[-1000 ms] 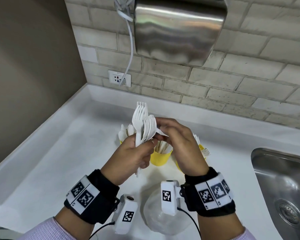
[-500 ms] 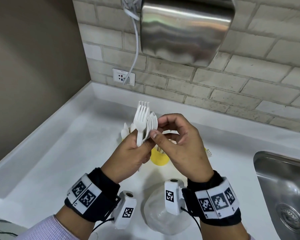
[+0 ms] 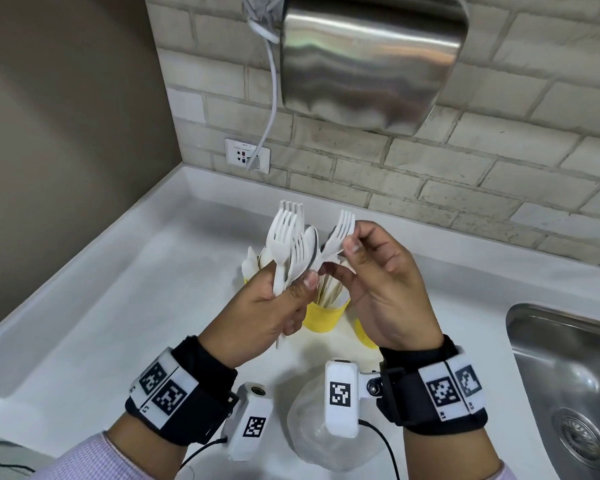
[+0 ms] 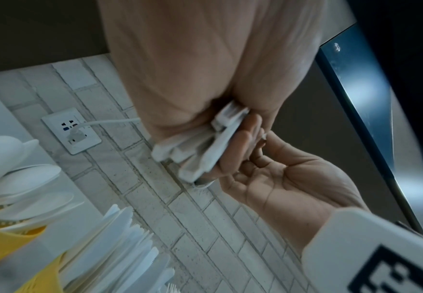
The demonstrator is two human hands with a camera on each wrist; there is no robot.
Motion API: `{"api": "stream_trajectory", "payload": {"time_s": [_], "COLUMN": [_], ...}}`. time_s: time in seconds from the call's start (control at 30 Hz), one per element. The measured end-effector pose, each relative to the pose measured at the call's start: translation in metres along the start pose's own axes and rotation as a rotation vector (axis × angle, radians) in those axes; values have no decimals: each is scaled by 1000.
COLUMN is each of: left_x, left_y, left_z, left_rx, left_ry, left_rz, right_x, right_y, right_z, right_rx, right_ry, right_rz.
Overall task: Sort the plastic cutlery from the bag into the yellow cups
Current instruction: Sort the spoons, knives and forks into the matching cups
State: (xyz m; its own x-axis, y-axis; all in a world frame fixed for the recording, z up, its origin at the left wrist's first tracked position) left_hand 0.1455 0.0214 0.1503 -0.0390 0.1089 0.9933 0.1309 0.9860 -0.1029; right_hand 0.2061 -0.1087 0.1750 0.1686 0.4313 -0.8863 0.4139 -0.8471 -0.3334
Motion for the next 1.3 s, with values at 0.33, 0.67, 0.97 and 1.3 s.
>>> {"api": "stream_trajectory", "payload": {"time_s": [0.33,0.67,0.97,1.3], "left_x": [-11,-8,-8,2], "left_y": [9,8,11,16], "left_z": [-1,-3,-5,-6], "left_rx": [45,122,183,247], "left_ry": [62,35,-36,-93], "left_rz": [71,42,45,-162], "right_x": [-26,-33,-18,-2], "right_y": [35,-14,-40,-35], "right_z": [-16,9,20,17], "right_rx": [131,89,38,20], "right_ry": [14,91,144,149], "right_rz": [-667,273,810,569]}}
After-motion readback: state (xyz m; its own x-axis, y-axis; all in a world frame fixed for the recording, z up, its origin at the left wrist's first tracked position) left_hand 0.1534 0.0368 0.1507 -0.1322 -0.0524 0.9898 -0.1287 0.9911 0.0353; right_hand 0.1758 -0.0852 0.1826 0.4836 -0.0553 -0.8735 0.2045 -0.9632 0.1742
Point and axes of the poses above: each hand's wrist, its own z-axis away from the middle knuckle, its own y-axis out of the back of the hand, x = y × z, the point moved 6 cm from there along -z, towards the middle knuckle, and after that the axes turned 6 degrees about y, right-handed, at the moved point
